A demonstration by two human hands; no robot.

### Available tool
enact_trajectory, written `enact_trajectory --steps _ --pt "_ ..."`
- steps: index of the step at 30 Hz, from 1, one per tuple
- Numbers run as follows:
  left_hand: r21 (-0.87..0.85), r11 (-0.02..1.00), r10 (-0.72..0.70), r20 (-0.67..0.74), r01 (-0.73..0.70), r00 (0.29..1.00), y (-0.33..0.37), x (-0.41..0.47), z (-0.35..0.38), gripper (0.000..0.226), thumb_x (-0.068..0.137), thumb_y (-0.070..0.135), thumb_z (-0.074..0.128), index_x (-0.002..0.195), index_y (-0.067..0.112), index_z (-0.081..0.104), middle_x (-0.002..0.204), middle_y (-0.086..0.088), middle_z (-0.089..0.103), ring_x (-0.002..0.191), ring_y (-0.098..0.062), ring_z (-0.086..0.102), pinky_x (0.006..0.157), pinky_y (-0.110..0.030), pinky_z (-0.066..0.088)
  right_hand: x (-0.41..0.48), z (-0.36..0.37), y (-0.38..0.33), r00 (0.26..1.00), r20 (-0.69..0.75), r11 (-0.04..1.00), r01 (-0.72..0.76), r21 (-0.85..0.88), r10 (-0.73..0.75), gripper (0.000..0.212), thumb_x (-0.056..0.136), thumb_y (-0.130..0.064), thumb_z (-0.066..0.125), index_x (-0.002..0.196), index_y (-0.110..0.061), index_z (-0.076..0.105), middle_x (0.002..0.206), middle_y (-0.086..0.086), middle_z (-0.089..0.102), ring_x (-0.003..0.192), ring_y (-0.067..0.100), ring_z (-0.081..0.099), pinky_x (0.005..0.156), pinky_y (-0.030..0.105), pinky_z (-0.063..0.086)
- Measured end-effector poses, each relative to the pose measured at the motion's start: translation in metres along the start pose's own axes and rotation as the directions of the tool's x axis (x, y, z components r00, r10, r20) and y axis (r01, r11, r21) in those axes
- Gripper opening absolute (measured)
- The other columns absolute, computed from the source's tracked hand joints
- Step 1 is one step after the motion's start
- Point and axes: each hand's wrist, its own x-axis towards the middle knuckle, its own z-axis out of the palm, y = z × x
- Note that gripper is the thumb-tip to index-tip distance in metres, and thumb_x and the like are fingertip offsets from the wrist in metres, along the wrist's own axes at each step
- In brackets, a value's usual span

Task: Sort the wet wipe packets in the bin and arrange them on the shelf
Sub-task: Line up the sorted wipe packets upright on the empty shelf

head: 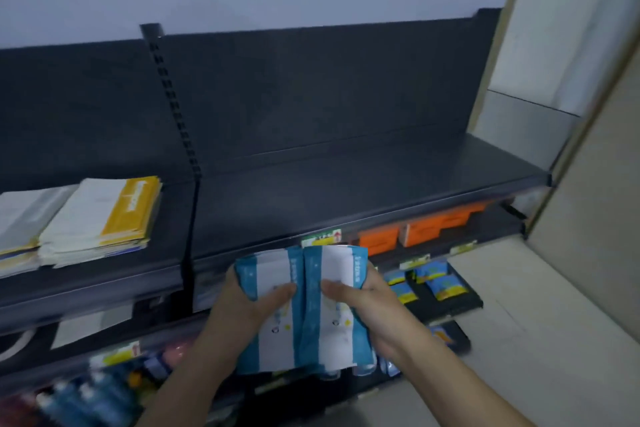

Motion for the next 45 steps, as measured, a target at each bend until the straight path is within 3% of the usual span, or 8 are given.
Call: enact_trajectory --steps 8,13,18,21,24,29,39,45 --pt "0.287 0.945 0.136 0.097 -0.159 0.986 0.053 0.081 0.094 0.055 0.07 0.022 0.083 0.111 0.025 0.045 0.097 0.005 0.062 0.081 -0.007 0.062 0.058 -0.019 0.047 0.016 -0.121 -0.046 0.958 -0.27 0.995 0.101 -0.003 -0.098 0.037 0.083 0.001 0.065 0.111 -0.017 0.05 0.088 0.0 0.069 0.072 0.012 0.069 0.06 0.028 0.056" --pt "0.544 0.771 0.237 0.236 -0.331 0.942 0.083 0.151 0.122 0.055 0.072 0.025 0.081 0.11 0.025 0.041 0.091 0.01 0.058 0.077 -0.002 0.057 0.057 -0.017 0.044 0.053 -0.168 -0.081 0.922 -0.338 0.978 0.144 -0.15 -0.188 0.043 0.082 -0.001 0.067 0.115 -0.019 0.046 0.088 0.008 0.062 0.076 0.028 0.056 0.073 0.063 0.047" --pt "0.694 0.554 0.238 0.397 -0.459 0.887 0.095 0.227 0.154 0.055 0.073 0.035 0.077 0.112 0.03 0.037 0.09 0.008 0.058 0.079 -0.011 0.059 0.07 -0.033 0.052 0.12 -0.202 -0.118 0.891 -0.32 0.908 0.197 -0.369 -0.323 0.048 0.08 -0.001 0.07 0.11 -0.029 0.044 0.095 0.0 0.065 0.08 0.011 0.066 0.07 0.028 0.054" --pt "0.764 0.44 0.194 0.433 -0.472 0.88 0.097 0.272 0.168 0.058 0.074 0.039 0.073 0.116 0.03 0.034 0.098 0.006 0.057 0.086 -0.014 0.058 0.077 -0.036 0.051 0.162 -0.218 -0.14 0.886 -0.234 0.72 0.146 -0.678 -0.4 0.056 0.08 -0.013 0.072 0.118 -0.038 0.039 0.102 -0.004 0.062 0.09 0.017 0.062 0.08 0.036 0.052" --pt "0.802 0.355 0.109 0.475 -0.481 0.873 0.096 0.313 0.182 0.061 0.075 0.039 0.072 0.12 0.029 0.032 0.097 0.006 0.054 0.086 -0.013 0.055 0.072 -0.031 0.048 0.194 -0.23 -0.156 0.919 -0.117 0.305 0.003 -0.952 -0.376 0.068 0.084 -0.028 0.066 0.138 -0.036 0.025 0.123 -0.006 0.053 0.108 0.018 0.054 0.087 0.036 0.046" --pt "0.822 0.275 0.042 0.507 -0.498 0.861 0.096 0.364 0.206 0.068 0.073 0.04 0.073 0.125 0.026 0.032 0.1 0.005 0.052 0.09 -0.015 0.054 0.076 -0.031 0.047 0.236 -0.263 -0.167 0.956 -0.088 -0.015 -0.096 -0.995 -0.279 0.067 0.089 -0.03 0.059 0.142 -0.031 0.019 0.143 -0.005 0.04 0.125 0.019 0.044 0.092 0.033 0.041" --pt "0.844 0.26 0.031 0.478 -0.469 0.878 0.105 0.42 0.266 0.067 0.075 0.043 0.071 0.126 0.025 0.031 0.101 0.005 0.054 0.09 -0.015 0.057 0.078 -0.032 0.05 0.306 -0.357 -0.198 0.979 -0.026 -0.238 -0.075 -0.968 -0.204 0.034 0.086 -0.024 0.057 0.112 -0.021 0.035 0.123 0.0 0.054 0.111 0.022 0.052 0.081 0.035 0.035" --pt "0.894 0.244 -0.045 0.398 -0.376 0.916 0.104 0.44 0.324 0.075 0.075 0.046 0.073 0.131 0.025 0.028 0.104 0.006 0.055 0.089 -0.011 0.057 0.077 -0.032 0.053 0.369 -0.425 -0.222 0.984 0.14 -0.272 0.107 -0.956 -0.108 0.043 0.085 -0.019 0.059 0.122 -0.018 0.038 0.126 0.005 0.054 0.111 0.025 0.053 0.085 0.034 0.041"
